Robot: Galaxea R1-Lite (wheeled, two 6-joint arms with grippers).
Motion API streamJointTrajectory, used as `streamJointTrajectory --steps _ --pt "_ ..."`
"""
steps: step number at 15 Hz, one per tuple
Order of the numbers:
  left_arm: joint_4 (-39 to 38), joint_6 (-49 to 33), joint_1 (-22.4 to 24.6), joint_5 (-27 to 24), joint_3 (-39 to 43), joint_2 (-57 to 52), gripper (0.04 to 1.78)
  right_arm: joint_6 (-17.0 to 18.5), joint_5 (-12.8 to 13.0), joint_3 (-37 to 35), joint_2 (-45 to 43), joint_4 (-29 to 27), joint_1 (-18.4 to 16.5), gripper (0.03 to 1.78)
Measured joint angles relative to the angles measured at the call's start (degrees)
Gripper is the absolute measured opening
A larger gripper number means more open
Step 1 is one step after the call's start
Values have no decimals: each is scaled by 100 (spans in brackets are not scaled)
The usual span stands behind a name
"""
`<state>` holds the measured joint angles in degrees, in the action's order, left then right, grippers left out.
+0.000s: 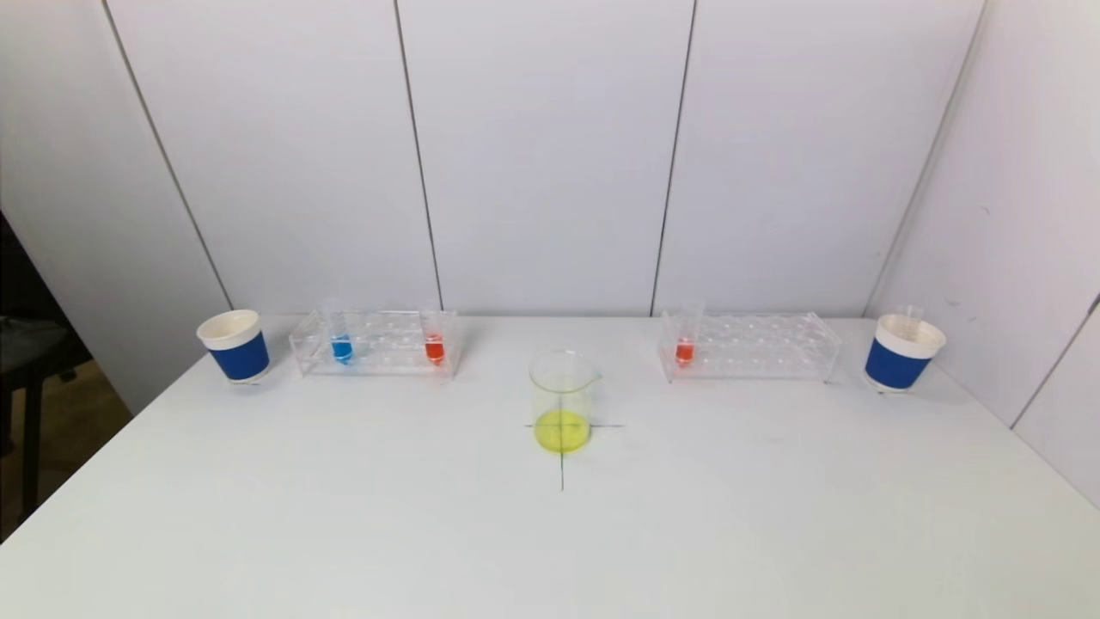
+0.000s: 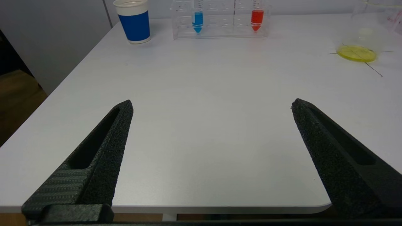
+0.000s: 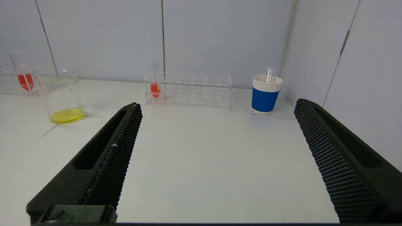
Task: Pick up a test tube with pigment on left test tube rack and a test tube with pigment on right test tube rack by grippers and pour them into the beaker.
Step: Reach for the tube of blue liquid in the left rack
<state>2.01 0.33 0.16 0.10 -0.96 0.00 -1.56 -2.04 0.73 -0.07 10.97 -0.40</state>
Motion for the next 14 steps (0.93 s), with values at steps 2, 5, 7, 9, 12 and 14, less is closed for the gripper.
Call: streamJointTrajectory --steps 2,5,7,9,12,14 --pt "-1 0 0 -2 0 0 176 -116 -7 -57 -4 -91 0 176" --pt "-1 0 0 -2 0 0 176 -351 -13 -73 -4 -560 0 176" --pt "-1 2 0 -2 0 0 176 -456 9 -73 -4 -1001 0 176" --pt "0 2 0 -2 0 0 176 -380 11 -73 -4 -1122 0 176" --pt "-1 0 0 -2 0 0 176 -334 39 -73 -4 -1128 2 176" --pt "0 2 0 -2 0 0 176 -332 39 -73 -4 -1133 2 176"
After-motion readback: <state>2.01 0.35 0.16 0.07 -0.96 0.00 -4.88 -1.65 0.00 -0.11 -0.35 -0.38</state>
